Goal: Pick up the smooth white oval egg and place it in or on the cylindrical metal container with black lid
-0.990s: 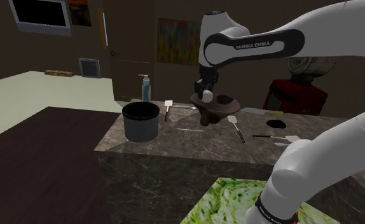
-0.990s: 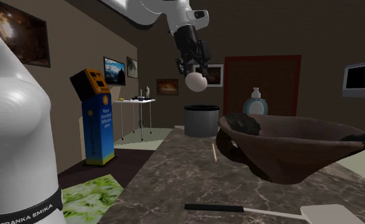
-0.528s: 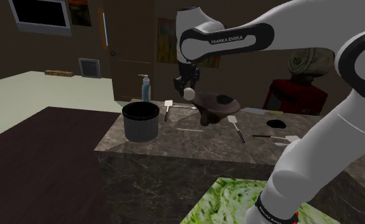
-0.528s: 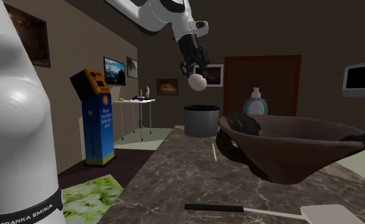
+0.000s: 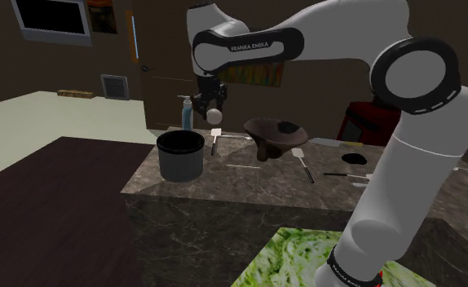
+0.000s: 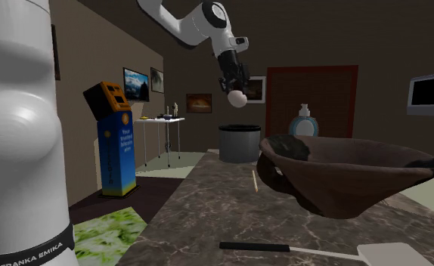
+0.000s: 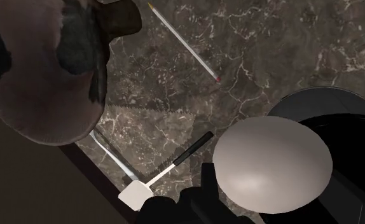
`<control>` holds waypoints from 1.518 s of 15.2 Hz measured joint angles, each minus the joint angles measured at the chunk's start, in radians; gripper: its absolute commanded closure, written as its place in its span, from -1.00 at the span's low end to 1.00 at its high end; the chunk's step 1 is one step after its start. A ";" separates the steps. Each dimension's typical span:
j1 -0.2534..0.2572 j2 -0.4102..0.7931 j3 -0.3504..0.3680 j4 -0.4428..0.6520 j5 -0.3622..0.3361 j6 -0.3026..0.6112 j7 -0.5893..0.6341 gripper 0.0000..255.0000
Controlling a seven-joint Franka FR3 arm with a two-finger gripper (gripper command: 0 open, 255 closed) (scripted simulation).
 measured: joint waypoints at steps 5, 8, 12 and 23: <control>0.050 0.200 0.031 0.256 -0.040 -0.081 0.058 1.00; 0.093 0.340 0.040 0.459 -0.070 -0.157 0.079 1.00; 0.114 0.405 0.041 0.533 -0.083 -0.172 0.093 1.00; 0.098 0.386 0.040 0.359 -0.086 -0.024 0.138 1.00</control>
